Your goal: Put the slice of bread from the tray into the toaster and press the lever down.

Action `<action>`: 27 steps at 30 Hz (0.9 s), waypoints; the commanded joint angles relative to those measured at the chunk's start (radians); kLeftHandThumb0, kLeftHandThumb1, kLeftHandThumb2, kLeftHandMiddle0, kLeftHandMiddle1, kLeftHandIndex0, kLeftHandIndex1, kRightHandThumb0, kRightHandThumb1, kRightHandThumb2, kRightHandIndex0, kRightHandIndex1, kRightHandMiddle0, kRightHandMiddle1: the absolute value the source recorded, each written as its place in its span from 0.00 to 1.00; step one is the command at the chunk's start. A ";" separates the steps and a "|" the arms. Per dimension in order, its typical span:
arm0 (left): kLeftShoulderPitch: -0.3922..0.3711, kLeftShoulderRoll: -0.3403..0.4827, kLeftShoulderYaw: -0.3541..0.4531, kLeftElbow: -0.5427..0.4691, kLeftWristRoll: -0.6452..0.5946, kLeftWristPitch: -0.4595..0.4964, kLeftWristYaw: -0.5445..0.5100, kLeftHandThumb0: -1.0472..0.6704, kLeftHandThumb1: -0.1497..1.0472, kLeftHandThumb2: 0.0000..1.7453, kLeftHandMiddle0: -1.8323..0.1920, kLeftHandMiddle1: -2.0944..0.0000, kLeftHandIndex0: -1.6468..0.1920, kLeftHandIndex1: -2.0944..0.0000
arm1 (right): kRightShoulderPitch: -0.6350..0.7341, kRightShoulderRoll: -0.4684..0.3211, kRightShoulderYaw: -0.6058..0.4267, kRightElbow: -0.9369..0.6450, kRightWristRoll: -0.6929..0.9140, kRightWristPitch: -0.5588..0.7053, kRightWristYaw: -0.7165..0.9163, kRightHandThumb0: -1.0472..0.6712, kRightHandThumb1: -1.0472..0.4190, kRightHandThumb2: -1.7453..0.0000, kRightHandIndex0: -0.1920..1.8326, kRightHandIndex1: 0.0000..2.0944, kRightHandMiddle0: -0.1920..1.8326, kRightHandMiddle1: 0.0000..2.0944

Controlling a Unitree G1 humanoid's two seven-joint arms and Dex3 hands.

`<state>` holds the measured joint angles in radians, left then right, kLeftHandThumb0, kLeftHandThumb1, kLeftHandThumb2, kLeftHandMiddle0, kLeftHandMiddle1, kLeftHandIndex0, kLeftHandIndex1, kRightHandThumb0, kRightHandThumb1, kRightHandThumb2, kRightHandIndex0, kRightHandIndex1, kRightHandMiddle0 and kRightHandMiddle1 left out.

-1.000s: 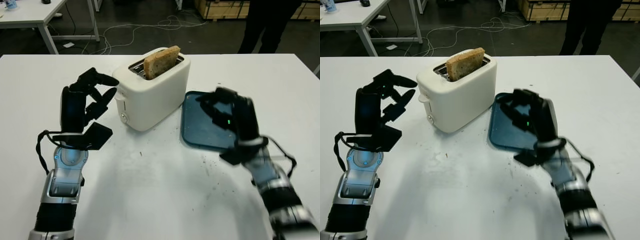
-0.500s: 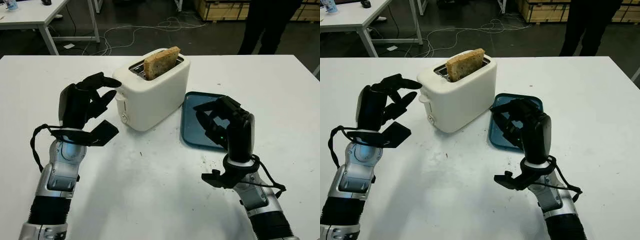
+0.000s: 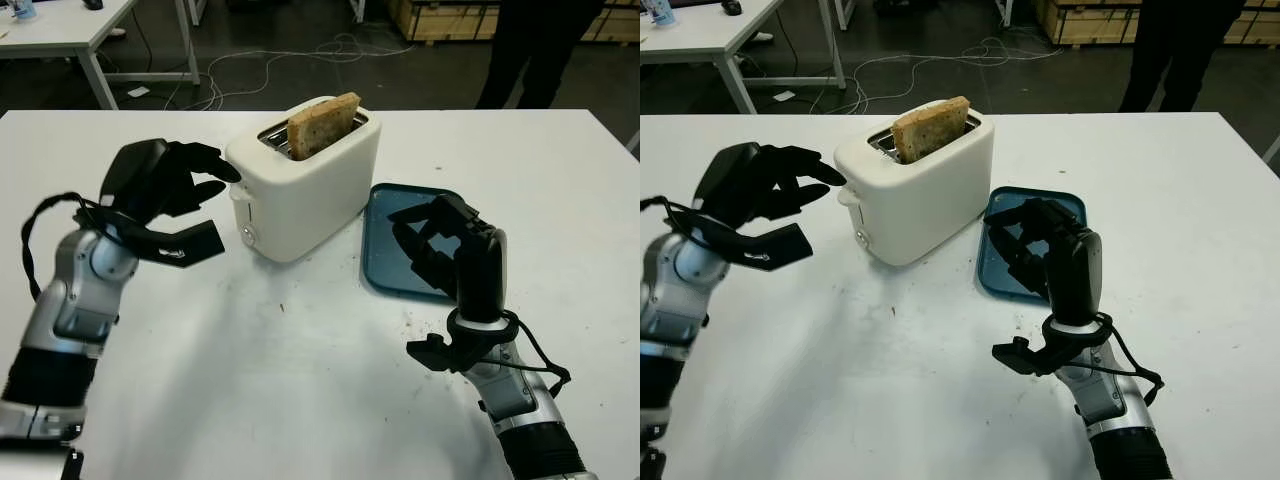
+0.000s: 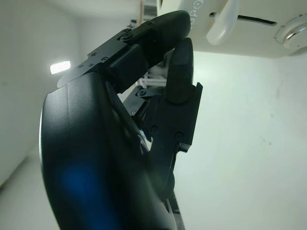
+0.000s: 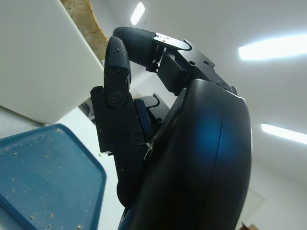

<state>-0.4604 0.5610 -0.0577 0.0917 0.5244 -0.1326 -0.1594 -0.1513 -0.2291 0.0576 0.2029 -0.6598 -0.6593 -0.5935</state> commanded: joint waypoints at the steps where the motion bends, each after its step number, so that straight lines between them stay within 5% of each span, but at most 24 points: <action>1: -0.025 0.017 -0.018 0.021 0.011 0.003 -0.016 0.53 0.88 0.03 0.45 0.49 0.27 0.89 | -0.015 0.004 -0.002 0.008 0.010 0.001 -0.014 0.38 0.09 0.88 0.51 0.79 0.46 0.61; 12: -0.063 0.012 -0.064 0.092 0.019 0.002 -0.015 0.53 0.89 0.01 0.42 0.55 0.26 0.92 | -0.018 -0.001 -0.002 0.016 0.018 -0.012 -0.021 0.38 0.09 0.90 0.52 0.79 0.46 0.59; 19: -0.053 0.008 -0.086 0.073 0.034 0.034 -0.023 0.53 0.89 0.07 0.42 0.37 0.24 0.93 | -0.015 -0.001 -0.001 0.017 0.002 -0.004 -0.036 0.38 0.09 0.90 0.51 0.78 0.46 0.60; 27: -0.045 0.007 -0.113 0.041 0.067 0.094 -0.038 0.53 0.89 0.11 0.41 0.51 0.33 0.99 | -0.019 -0.002 0.000 0.028 0.010 -0.010 -0.037 0.37 0.09 0.91 0.51 0.78 0.46 0.60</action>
<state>-0.5084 0.5705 -0.1520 0.1383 0.5669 -0.0538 -0.1843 -0.1566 -0.2297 0.0556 0.2198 -0.6602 -0.6612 -0.6206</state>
